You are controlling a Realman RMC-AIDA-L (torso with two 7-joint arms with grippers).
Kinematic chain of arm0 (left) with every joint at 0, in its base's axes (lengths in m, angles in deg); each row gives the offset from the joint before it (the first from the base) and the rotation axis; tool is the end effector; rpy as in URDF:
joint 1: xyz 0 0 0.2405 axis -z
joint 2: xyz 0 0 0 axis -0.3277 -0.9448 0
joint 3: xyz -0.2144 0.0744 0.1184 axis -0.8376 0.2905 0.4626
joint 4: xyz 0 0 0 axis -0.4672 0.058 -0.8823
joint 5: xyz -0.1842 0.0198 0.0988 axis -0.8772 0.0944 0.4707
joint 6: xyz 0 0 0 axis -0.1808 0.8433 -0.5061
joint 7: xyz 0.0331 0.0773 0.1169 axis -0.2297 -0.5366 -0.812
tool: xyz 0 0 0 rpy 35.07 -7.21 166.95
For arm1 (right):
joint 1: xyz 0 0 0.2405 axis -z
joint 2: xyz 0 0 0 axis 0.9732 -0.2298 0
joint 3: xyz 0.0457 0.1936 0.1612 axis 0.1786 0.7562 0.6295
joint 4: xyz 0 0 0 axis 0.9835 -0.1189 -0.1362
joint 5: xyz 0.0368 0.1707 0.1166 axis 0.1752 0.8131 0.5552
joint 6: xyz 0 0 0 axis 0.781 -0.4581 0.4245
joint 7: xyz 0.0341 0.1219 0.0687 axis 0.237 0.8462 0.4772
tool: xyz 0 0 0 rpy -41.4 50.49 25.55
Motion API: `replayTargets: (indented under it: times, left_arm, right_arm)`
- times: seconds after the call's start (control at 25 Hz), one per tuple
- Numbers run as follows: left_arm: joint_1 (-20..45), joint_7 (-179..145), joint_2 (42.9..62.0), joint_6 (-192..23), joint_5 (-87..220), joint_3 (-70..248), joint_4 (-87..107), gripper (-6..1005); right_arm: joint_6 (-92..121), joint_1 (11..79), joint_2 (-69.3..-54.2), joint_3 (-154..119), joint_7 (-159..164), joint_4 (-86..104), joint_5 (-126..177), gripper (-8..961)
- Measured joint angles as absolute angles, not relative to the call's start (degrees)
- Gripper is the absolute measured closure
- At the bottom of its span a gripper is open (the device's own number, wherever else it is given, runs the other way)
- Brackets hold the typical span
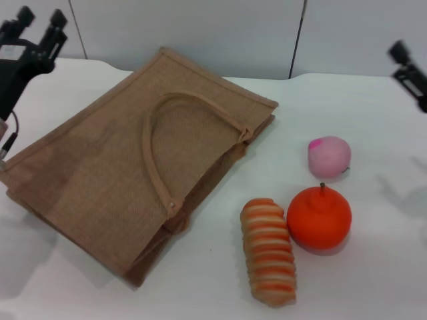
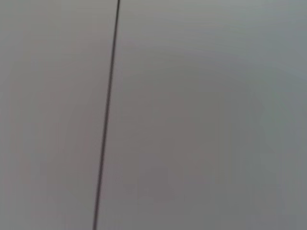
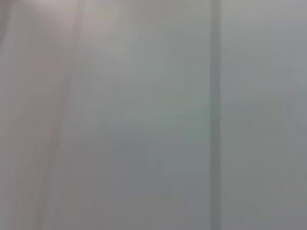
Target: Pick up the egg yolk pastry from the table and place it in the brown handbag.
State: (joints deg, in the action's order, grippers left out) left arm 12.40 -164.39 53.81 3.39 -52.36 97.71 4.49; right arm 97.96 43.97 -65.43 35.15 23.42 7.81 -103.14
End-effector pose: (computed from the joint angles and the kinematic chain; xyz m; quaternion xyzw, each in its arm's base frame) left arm -0.3063 0.3617 0.0590 -0.6785 -0.1851 -0.4345 0.5626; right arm 0.2721 0.3369 0.0209 -0.7456 0.0820 0.4477 0.4867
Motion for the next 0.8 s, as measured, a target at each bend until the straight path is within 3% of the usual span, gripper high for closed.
replayTargets:
  times: [0.8]
  left_arm:
    - [10.2, -169.6, 53.85, 11.1, -56.6, 97.8, 7.0, 379]
  right_arm:
    - [99.1, 48.0, -65.52, 35.2, 23.6, 7.8, -92.9, 98]
